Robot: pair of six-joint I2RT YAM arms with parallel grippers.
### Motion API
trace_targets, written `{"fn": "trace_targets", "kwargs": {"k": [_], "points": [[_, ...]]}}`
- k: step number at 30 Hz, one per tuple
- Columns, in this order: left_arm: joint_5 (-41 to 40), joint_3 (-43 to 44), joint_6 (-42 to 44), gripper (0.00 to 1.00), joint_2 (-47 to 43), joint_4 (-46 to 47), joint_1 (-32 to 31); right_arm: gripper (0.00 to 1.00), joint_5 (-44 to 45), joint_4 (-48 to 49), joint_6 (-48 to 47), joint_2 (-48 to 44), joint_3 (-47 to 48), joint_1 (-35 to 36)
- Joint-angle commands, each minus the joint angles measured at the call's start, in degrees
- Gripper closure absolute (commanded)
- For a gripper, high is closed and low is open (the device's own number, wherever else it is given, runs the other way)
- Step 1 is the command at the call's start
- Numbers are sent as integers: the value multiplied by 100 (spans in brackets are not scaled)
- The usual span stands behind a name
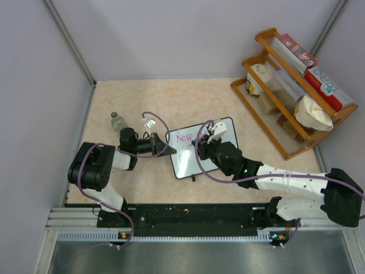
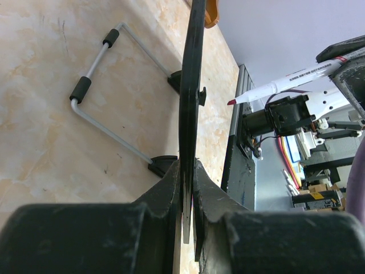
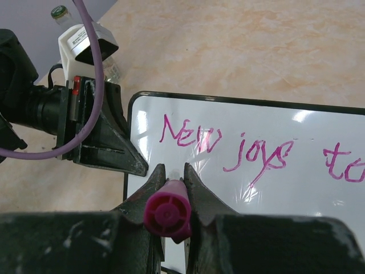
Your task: Write a sentence on the whiteboard
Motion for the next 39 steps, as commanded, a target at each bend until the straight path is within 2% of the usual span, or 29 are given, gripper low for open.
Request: {"fn": "trace_targets", "kwargs": {"k": [1,12,39], "points": [[54,-39,-74,100,71,255,16,100,175,276,-79,120,135,113],[63,-56,-91,100,80,299,16,100,386,293,-79,419,118,113],[63,-65,-100,100,71,334,16,100,-80,100,193,543,-75,113]]}}
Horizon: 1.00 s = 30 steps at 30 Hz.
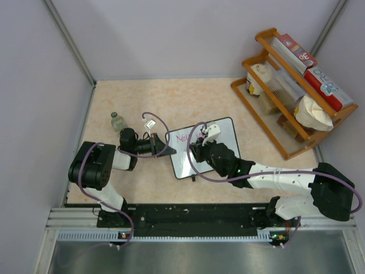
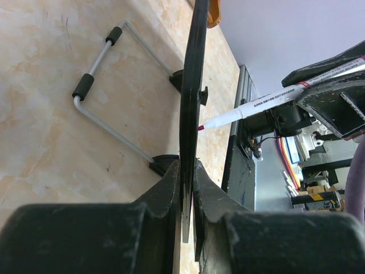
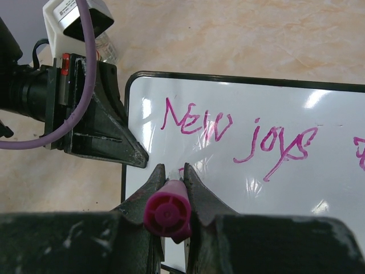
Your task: Write a sentence on the whiteboard
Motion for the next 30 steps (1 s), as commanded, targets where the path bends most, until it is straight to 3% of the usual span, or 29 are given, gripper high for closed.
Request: {"fn": "trace_targets", "kwargs": {"k": [1,30], "points": [[58,-54,-74,100,-1,271,18,100,-51,-156,60,-61,-84,62],[76,-45,-92,100,17,289,18,100,-359,-508,157,-228,-313,238]]}}
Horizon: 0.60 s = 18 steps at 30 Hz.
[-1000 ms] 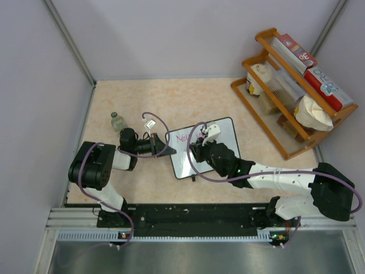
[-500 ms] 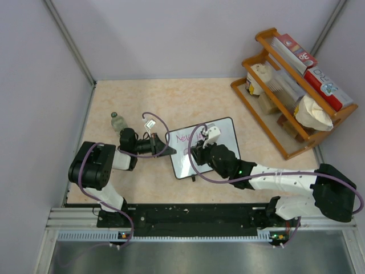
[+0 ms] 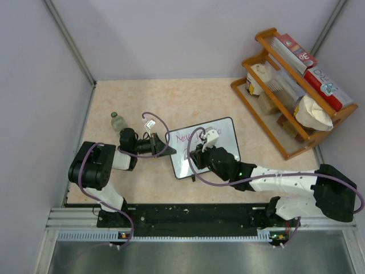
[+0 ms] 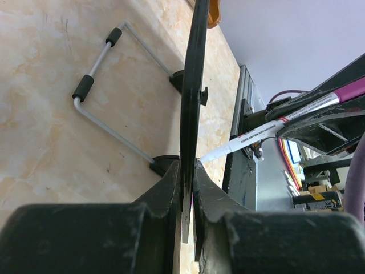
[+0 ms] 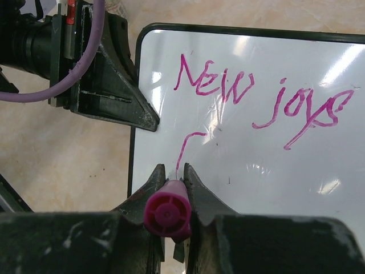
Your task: Write a sentence on the whiteboard
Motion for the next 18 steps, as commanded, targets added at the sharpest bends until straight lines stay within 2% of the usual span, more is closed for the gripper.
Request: {"fn": "trace_targets", "kwargs": {"k": [1,11,18], "points": [[78,-34,-87,100,32,245,18,100,-38,-162,-38,-66,-62,87],[87,-25,-122,100,50,280,10,100,-415,285,277,-356,-26,122],[95,-34,-122,100,59,289,18,100,-302,418,243,-339,228,114]]}}
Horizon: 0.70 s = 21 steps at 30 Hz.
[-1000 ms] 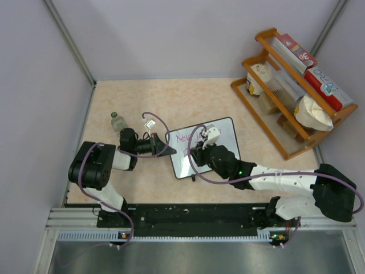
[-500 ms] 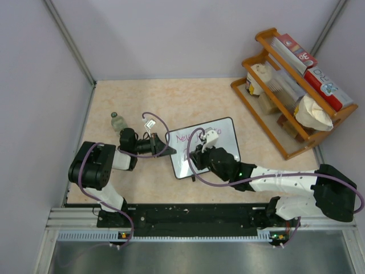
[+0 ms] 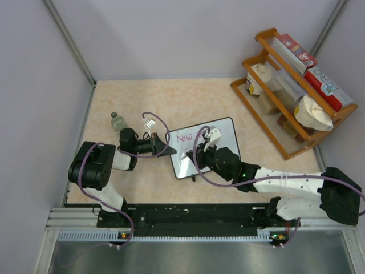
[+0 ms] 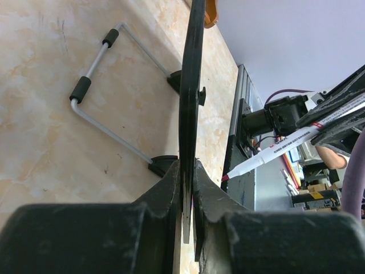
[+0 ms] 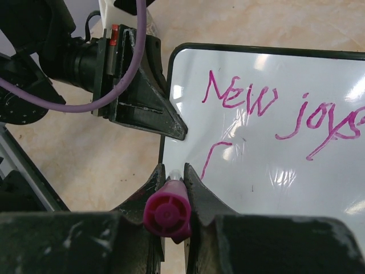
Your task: Write a sentence on the whiteboard
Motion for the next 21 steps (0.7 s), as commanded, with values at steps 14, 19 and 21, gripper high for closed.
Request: {"fn": "trace_targets", "kwargs": {"k": [14,19,21], "points": [[54,-34,-96,100,50,226,20,100,499,-93,-153,532,696,70],[45,-43,-79,100,41,208,20,100,639,-146,-188,576,661,70],[54,-34,-87,100,58,217,20,100,683,-190,-215,602,661,70]]}}
